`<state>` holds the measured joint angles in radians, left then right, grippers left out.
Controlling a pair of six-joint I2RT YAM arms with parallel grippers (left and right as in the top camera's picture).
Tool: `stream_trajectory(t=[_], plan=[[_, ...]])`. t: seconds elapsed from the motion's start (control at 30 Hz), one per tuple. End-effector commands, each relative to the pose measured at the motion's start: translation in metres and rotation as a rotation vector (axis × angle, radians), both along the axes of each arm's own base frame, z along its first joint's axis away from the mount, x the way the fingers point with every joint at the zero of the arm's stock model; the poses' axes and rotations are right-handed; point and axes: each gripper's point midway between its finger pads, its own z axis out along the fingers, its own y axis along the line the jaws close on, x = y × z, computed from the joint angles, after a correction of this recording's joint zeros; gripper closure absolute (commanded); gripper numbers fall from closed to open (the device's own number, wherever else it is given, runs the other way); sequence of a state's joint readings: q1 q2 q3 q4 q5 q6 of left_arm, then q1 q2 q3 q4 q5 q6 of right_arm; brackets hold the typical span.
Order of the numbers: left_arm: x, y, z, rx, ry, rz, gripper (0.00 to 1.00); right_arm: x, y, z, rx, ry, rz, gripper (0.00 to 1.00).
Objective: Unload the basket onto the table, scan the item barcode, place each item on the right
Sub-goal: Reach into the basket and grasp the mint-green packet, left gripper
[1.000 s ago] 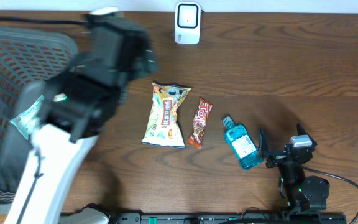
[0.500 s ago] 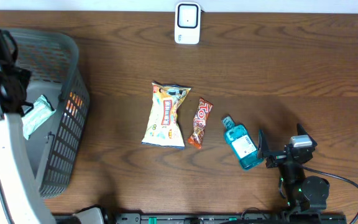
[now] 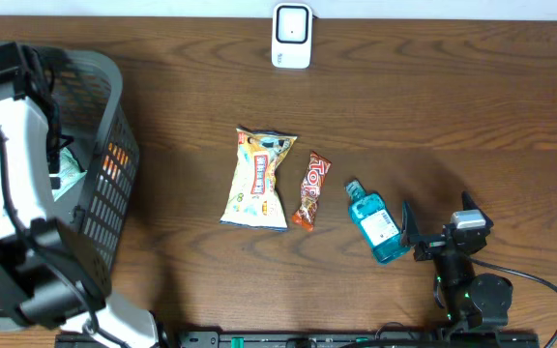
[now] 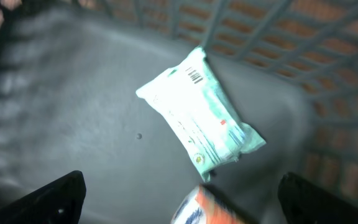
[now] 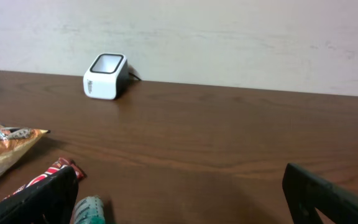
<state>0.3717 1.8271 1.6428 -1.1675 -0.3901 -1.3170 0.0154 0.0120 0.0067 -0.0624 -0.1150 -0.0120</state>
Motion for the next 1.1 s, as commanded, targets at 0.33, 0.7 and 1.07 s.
stream_trajectory(t=[0.33, 0.7, 1.07], plan=[[0.005, 0.008, -0.085, -0.065, 0.014, 0.353, 0.02, 0.0, 0.001, 0.0, -0.008, -0.003, 0.004, 0.01], [-0.008, 0.019, -0.123, -0.185, 0.041, 0.469, 0.02, 0.0, 0.001, 0.0, -0.008, -0.003, 0.004, 0.01], [-0.024, 0.008, -0.135, -0.262, 0.184, 0.341, 0.66, 0.0, 0.001, 0.0, -0.008, -0.003, 0.004, 0.01]])
